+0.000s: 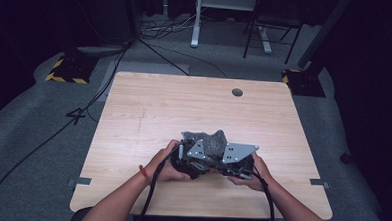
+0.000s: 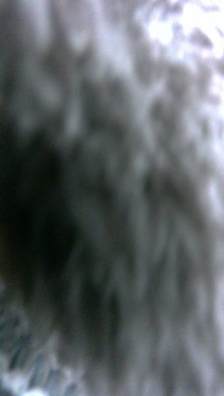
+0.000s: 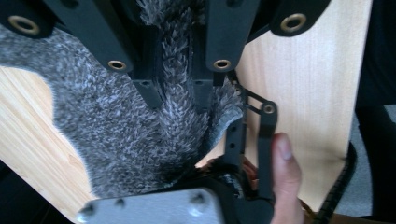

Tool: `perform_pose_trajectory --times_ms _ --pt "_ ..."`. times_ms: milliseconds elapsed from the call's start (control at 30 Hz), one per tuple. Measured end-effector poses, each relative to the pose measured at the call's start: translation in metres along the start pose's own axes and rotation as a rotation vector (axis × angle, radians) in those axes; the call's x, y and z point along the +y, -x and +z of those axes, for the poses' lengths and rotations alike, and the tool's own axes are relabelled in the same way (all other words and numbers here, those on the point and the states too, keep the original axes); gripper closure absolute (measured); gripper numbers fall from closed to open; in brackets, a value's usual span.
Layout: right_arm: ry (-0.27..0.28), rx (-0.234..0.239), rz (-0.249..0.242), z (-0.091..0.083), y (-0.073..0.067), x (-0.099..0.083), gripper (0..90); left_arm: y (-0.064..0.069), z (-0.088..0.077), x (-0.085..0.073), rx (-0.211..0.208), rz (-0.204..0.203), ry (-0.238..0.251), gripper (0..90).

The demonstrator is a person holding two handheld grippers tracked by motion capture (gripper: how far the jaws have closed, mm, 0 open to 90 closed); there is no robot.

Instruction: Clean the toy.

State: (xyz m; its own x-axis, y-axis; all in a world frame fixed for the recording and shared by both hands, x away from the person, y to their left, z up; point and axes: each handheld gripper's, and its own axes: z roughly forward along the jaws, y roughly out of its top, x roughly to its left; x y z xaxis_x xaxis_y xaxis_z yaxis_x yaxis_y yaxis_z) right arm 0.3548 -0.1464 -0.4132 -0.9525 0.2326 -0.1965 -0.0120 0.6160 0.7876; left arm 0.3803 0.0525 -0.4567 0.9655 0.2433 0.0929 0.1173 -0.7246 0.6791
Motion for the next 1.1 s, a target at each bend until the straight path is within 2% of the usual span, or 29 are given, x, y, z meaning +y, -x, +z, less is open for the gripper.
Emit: perform_pose_trajectory --times_ms 233,267,400,533,633,767,933,1000,1100 --pt "-0.017 -0.032 0.042 -0.003 0.013 -0.009 79.5 0.003 0.002 0.001 -0.011 0.02 -0.015 34.0" --pt "-0.03 -0.048 0.047 -0.006 0.017 -0.013 79.5 0.003 0.0 0.0 -0.009 0.02 -0.013 34.0" --pt "-0.038 -0.057 0.065 -0.014 0.021 -0.02 79.5 0.003 -0.003 -0.001 -0.008 0.018 -0.004 34.0" --pt "-0.041 -0.051 0.061 -0.018 0.019 -0.023 79.5 0.001 -0.008 -0.003 -0.002 0.01 0.01 34.0" --pt "-0.047 -0.026 0.045 -0.019 0.014 -0.022 79.5 0.0 -0.008 -0.004 0.001 0.007 0.006 34.0" --pt "-0.029 0.011 0.024 -0.016 0.007 -0.015 79.4 -0.001 -0.007 -0.005 0.002 -0.007 0.008 34.0" --pt "-0.004 0.039 -0.005 -0.01 0.0 -0.005 79.4 0.002 -0.003 -0.001 -0.007 0.005 0.008 34.0" --pt "-0.004 0.03 -0.027 -0.004 -0.003 0.0 79.4 0.004 -0.001 0.001 -0.007 0.012 -0.001 34.0" --pt "-0.001 0.017 -0.012 -0.003 -0.001 0.0 79.4 0.003 -0.002 0.0 -0.001 0.008 -0.004 34.0"
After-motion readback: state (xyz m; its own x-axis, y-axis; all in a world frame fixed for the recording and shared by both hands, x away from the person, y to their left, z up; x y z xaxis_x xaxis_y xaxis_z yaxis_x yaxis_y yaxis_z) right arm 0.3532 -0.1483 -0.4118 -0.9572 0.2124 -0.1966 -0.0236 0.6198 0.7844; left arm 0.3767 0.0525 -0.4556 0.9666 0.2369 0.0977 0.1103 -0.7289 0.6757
